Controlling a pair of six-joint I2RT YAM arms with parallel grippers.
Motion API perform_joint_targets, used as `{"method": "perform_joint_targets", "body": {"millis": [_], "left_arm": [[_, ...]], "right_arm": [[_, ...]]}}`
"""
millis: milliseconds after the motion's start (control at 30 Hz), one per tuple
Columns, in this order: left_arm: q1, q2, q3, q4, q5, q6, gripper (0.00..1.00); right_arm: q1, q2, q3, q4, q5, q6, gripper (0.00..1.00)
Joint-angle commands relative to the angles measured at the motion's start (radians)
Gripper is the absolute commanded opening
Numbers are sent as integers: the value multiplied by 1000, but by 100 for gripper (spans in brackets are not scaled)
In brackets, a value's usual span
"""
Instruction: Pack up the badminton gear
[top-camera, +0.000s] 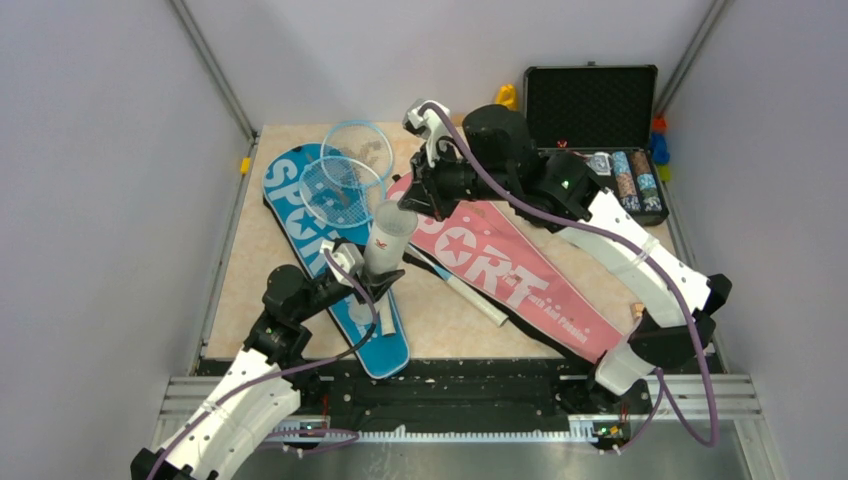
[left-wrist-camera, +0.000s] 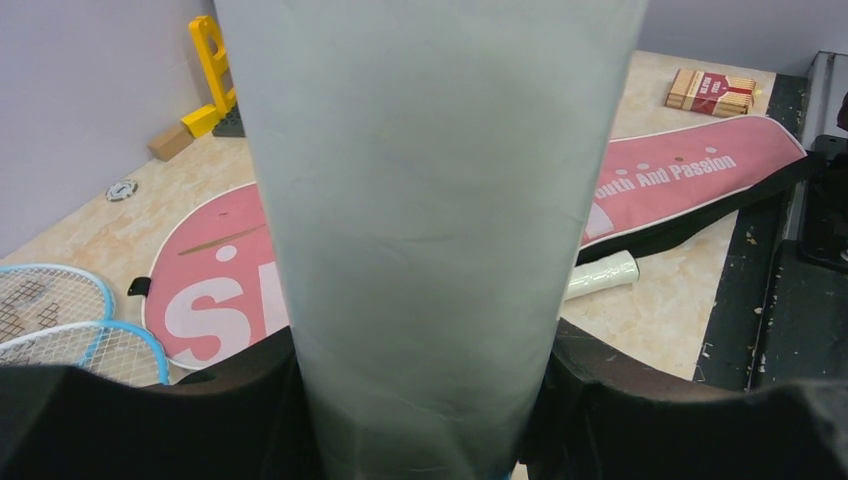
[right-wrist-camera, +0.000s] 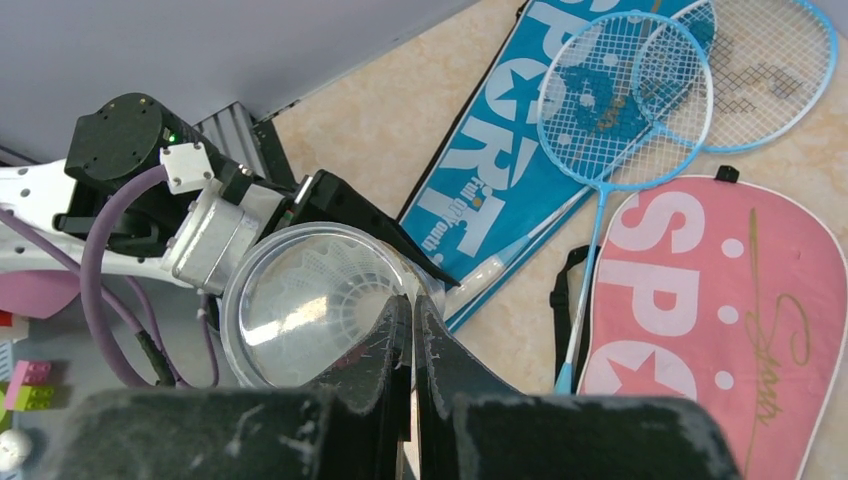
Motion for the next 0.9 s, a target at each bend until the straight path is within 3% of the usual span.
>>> {"method": "perform_joint_targets", "body": {"millis": [0,367,867], "left_arm": [[1,-20,15,9,14,-6,46],[0,-25,14,4,34,2,50],[0,-21,12,10,28,-2,52]], "right_arm": [[13,-11,16,-33,167,-87,0],[39,-4,29,-30,322,-131,0],[64,24,61,-76,242,-182,0]]}}
